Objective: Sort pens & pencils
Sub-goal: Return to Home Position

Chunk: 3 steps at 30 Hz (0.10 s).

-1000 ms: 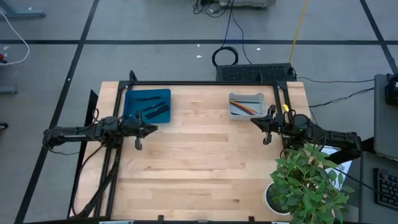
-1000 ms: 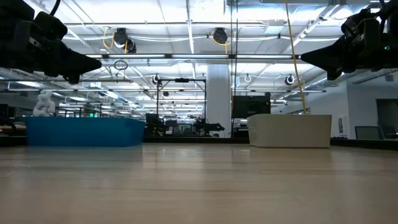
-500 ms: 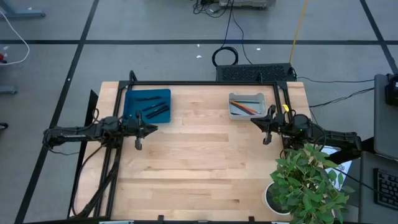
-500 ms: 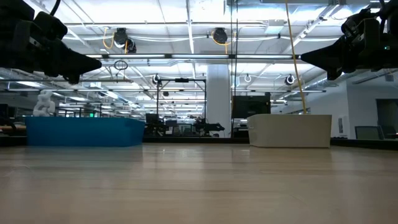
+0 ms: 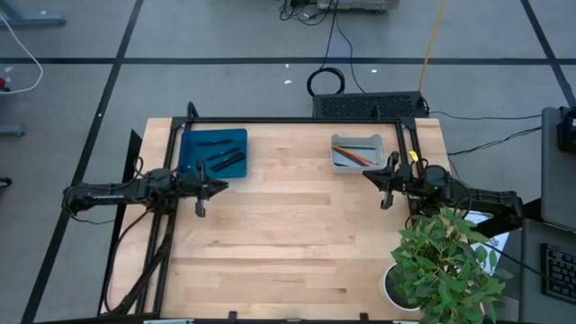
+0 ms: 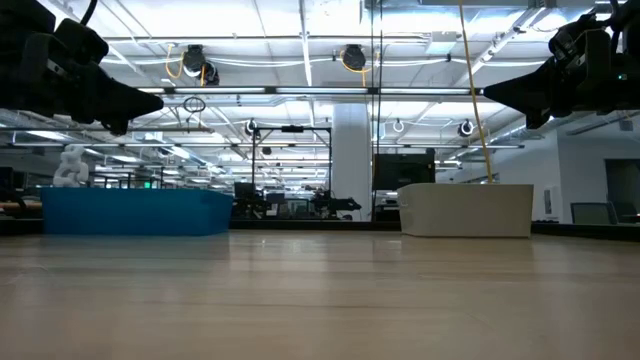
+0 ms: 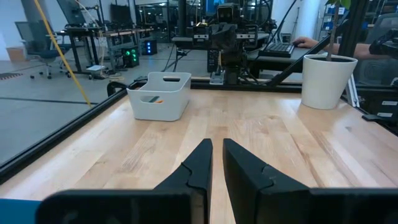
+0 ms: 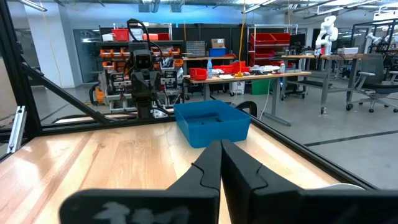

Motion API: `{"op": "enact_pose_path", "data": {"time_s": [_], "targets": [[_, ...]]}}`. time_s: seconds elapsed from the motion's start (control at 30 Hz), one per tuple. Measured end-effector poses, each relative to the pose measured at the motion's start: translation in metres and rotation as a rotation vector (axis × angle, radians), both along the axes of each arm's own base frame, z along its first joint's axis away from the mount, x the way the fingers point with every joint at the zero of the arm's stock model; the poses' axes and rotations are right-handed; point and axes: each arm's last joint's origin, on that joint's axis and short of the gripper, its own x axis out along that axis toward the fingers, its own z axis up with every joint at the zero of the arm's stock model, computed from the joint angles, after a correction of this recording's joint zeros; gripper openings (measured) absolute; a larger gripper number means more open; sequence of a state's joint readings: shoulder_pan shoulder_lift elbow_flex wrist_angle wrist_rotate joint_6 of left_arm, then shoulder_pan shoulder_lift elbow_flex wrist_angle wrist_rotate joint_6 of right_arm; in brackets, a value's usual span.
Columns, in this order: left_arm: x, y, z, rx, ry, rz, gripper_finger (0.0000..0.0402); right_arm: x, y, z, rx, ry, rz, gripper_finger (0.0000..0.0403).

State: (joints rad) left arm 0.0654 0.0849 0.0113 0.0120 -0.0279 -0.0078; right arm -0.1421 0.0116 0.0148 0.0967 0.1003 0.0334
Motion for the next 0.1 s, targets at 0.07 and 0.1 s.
{"op": "enact_pose_path", "data": {"time_s": [0.07,0.1], "targets": [[0.0000,0.0000,0.0000,0.000,0.000,0.000,0.0042,0.0000,0.0000,0.0000,0.000,0.000,0.000,0.0000],[0.0000,0.0000,0.0000,0.000,0.000,0.000,0.0042,0.0000,0.0000,0.0000,0.000,0.000,0.000,0.0000]]}}
